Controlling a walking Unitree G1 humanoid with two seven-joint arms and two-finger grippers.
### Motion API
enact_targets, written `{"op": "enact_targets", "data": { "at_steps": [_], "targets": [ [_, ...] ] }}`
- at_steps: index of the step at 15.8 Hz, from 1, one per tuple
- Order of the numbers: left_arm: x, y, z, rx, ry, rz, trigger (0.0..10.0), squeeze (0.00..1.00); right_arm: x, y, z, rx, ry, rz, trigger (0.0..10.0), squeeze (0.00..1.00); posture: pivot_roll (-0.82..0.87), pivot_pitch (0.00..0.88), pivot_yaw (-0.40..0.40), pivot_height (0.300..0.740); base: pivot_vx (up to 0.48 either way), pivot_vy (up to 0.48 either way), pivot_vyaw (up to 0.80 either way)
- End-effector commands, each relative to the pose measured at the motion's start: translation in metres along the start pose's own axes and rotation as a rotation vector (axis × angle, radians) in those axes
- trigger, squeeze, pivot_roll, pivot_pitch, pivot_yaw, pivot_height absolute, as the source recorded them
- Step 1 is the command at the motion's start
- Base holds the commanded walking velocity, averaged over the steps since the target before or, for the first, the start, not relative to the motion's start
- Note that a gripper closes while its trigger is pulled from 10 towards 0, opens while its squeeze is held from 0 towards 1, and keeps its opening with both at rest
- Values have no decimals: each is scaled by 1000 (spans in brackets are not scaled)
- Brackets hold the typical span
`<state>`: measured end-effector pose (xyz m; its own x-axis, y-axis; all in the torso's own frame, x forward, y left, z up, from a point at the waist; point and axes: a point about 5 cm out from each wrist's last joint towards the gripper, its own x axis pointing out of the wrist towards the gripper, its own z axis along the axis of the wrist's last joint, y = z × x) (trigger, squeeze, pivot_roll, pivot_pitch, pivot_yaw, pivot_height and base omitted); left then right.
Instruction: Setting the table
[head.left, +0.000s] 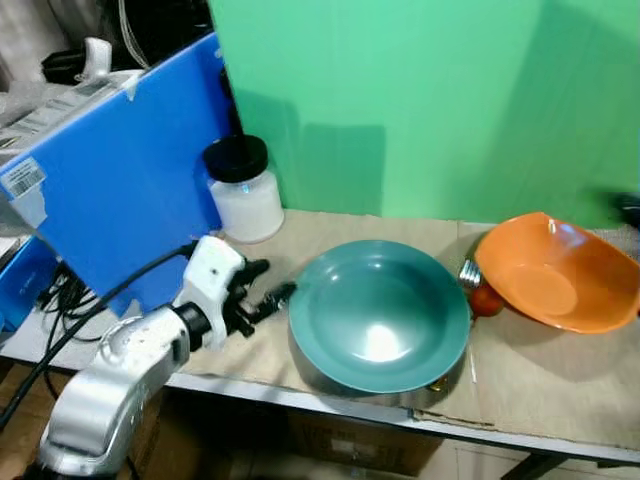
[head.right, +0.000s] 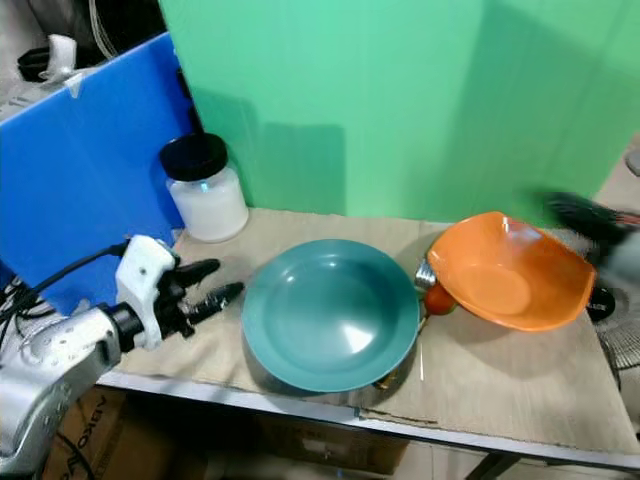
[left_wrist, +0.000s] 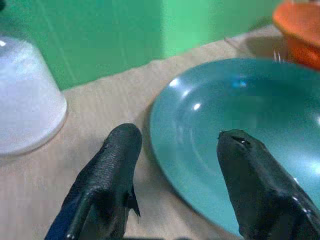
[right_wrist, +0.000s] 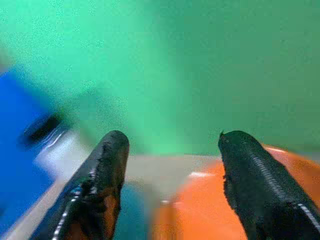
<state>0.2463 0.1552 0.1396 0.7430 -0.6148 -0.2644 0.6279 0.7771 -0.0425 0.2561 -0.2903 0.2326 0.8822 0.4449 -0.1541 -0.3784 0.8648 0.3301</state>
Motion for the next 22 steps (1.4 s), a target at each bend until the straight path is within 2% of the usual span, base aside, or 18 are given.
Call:
{"op": "enact_targets", "data": {
  "at_steps": [1,4,6,7,8,9,10,11,12,14,15,17,22],
  "targets": [
    [-2,7,-2,-52,5,35,10000,1000,19,29,-2,-133,36,129,10000,1000,-143,0,70,740,0,0,0],
    [2,11,-12,-166,11,44,10000,1000,49,65,-19,-285,97,257,10000,1000,-135,0,62,740,0,0,0],
    [8,13,-22,-261,41,46,10000,1000,60,80,-26,-335,113,304,10000,1000,-133,0,58,740,0,0,0],
    [11,18,-30,-357,68,78,10000,125,61,92,-37,-399,154,373,10000,1000,-135,0,58,740,0,0,0],
    [13,18,-31,-405,55,56,10000,0,61,96,-43,-430,176,399,10000,1000,-138,0,56,740,0,0,0],
    [16,14,-28,-467,19,1,10000,0,62,97,-51,-466,204,408,10000,1000,-137,0,54,740,0,0,0],
    [19,11,-26,-518,-5,-41,10000,0,63,96,-59,-508,230,401,10000,871,-137,0,53,740,0,0,0],
    [22,10,-27,-540,-5,-56,10000,0,64,96,-63,-538,244,395,10000,467,-137,0,54,740,0,0,0],
    [26,8,-29,-550,13,-83,10000,0,64,97,-67,-562,258,395,10000,0,-142,0,60,740,0,0,0],
    [29,5,-30,-553,38,-120,10000,0,64,98,-74,-610,286,399,10000,0,-149,0,71,740,0,0,0],
    [33,2,-35,-557,97,-135,10000,0,62,100,-85,-637,311,412,10000,0,-151,0,80,740,0,0,0],
    [33,8,-45,-555,182,-70,10000,0,57,105,-97,-638,311,439,10000,0,-156,0,103,740,0,0,0],
    [35,5,-39,-642,143,-160,10000,0,47,104,-105,-587,315,462,10000,0,-153,0,145,740,0,0,0]
  ]
}}
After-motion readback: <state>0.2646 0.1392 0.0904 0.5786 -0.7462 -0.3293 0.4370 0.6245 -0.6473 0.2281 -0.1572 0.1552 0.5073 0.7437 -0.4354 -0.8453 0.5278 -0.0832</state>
